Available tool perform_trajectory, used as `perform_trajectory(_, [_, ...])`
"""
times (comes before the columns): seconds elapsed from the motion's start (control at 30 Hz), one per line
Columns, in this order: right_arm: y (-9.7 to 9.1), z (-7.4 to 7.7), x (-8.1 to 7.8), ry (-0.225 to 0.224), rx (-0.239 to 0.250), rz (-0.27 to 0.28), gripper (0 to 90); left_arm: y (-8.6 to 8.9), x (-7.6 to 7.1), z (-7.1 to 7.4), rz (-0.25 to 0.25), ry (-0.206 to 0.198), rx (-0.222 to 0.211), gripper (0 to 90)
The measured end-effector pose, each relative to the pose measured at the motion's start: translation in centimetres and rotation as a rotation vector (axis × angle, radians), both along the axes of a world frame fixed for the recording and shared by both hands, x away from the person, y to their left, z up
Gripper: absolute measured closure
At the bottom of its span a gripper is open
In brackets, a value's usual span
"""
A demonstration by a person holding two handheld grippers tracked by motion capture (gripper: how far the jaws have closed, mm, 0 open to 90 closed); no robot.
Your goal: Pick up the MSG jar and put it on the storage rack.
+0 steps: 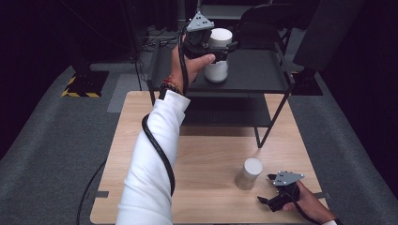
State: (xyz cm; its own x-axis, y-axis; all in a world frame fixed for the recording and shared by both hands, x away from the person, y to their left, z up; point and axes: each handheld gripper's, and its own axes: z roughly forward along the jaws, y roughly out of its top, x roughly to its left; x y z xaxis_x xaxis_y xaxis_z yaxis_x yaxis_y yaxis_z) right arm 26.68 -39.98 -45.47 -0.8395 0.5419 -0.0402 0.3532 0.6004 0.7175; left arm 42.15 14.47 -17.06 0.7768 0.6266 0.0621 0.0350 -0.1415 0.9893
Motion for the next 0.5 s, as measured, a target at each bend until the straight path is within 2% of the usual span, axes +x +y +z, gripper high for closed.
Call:
perform_trajectory(0.13, [0.00,0.00,0.00,0.000,0.000,0.000,0.0,0.12,0.15,-0.21,-0.008,-0.004,-0.007,33.6])
perform_trajectory(0.23, [0.00,0.00,0.00,0.000,0.000,0.000,0.0,0.33,0.46,-0.29,-0.020,0.015,-0.021,33.2])
perform_trajectory(0.4, [0.00,0.00,0.00,0.000,0.000,0.000,0.0,0.20,0.32,-0.45,-0.013,0.003,-0.006,26.4])
perform_trajectory(0.5, [0.01,0.00,0.00,0.000,0.000,0.000,0.0,0.13,0.18,-0.57,0.000,0.000,0.002,14.9])
